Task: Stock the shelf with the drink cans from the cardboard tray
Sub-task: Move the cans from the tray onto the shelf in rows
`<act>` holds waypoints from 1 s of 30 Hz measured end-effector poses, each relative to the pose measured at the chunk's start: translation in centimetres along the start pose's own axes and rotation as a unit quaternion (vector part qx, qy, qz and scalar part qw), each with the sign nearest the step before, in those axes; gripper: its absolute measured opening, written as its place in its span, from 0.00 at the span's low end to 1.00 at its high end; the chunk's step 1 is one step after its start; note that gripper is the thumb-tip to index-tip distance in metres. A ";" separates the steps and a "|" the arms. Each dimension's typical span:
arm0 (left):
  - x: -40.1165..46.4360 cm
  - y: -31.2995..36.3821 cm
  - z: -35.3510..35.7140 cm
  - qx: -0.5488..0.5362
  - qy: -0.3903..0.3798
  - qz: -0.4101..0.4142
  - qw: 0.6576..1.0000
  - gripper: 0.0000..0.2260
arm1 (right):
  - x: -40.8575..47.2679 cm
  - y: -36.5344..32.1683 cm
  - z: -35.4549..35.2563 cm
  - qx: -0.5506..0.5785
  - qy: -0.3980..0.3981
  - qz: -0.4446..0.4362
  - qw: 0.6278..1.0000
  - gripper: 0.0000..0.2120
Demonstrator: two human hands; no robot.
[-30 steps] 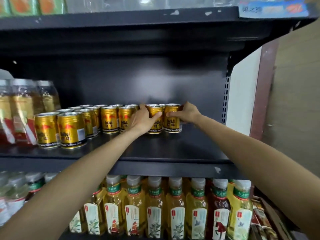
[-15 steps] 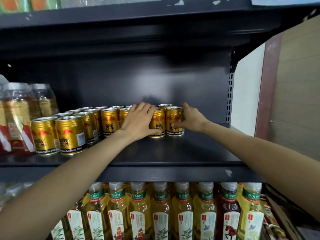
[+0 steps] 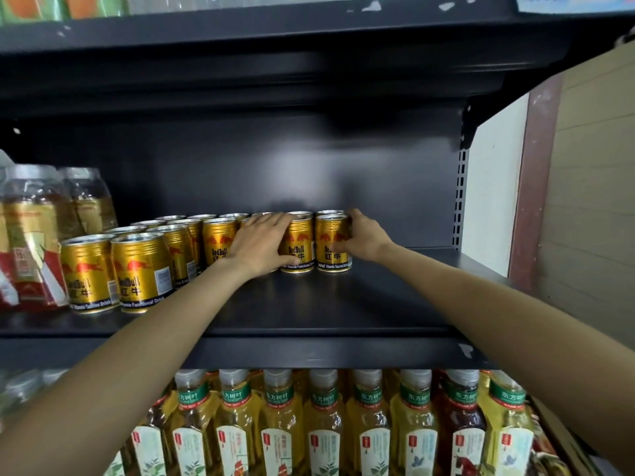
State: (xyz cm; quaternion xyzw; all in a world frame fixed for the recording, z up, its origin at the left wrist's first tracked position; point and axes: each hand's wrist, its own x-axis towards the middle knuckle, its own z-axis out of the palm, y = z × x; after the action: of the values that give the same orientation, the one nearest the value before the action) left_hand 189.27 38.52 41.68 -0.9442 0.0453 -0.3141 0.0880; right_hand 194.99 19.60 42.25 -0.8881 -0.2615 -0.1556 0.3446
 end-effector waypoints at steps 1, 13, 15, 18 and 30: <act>-0.1 0.0 0.1 0.000 0.001 0.000 1.000 0.38 | 0.0 0.1 -0.1 0.010 -0.016 -0.001 1.000 0.37; 0.1 0.0 0.2 -0.009 0.064 0.023 0.998 0.32 | 0.8 -0.1 0.2 -0.023 0.031 0.006 0.999 0.33; 0.0 0.0 0.2 -0.017 0.062 0.027 0.998 0.32 | 0.8 -0.1 0.2 -0.027 0.031 0.007 0.999 0.32; 0.0 0.1 0.2 -0.020 0.063 0.023 0.998 0.32 | 0.8 0.1 0.3 -0.025 0.028 0.005 0.999 0.33; -6.3 2.4 -5.9 -0.098 0.117 0.092 0.984 0.25 | -8.4 -3.3 -2.3 0.005 0.119 -0.151 0.981 0.29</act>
State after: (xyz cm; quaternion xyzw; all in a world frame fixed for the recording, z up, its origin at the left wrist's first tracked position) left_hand 180.60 36.21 42.14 -0.8969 0.1723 -0.4070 0.0178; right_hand 186.02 17.05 41.85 -0.8115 -0.3505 -0.3093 0.3505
